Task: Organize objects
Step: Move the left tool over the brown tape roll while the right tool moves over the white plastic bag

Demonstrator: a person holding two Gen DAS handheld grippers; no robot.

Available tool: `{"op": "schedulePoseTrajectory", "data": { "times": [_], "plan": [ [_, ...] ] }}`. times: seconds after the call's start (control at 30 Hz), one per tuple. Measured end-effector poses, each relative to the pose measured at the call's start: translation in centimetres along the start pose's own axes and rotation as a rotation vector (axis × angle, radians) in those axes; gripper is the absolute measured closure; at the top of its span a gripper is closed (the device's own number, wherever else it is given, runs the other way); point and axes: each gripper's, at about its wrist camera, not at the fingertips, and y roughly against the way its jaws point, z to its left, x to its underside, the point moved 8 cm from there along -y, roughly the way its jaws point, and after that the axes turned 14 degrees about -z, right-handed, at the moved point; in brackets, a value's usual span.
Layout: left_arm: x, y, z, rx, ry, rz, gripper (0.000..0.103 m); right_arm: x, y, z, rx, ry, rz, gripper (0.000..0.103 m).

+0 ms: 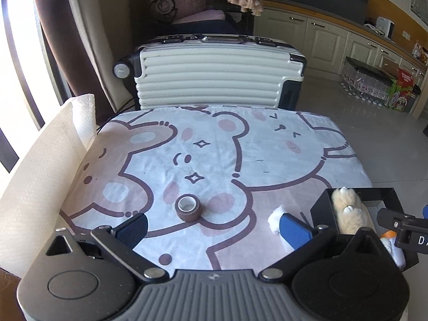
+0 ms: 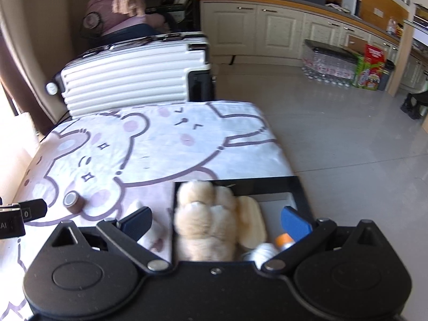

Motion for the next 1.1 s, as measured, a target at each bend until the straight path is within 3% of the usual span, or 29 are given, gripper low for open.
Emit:
{"op": "schedulePoseTrajectory", "data": {
  "times": [0.4,0.73,1.1],
  "plan": [
    [-0.5,0.7,4.5,-0.069,0.034,-0.017,0.0,-0.4,0.0,4.4,-0.074,0.033,-0.032,0.0],
    [-0.3,0.9,4.4,-0.067,0.009,-0.044,0.0,-0.9,0.8,5.1,-0.099,0.053,-0.071,0.0],
    [-0.6,-1.6,3.6,-0.076,0.089,-0.044,0.0,-0.9,-0.2,5.2,-0.103,0.165,-0.081,0.0]
  ]
}}
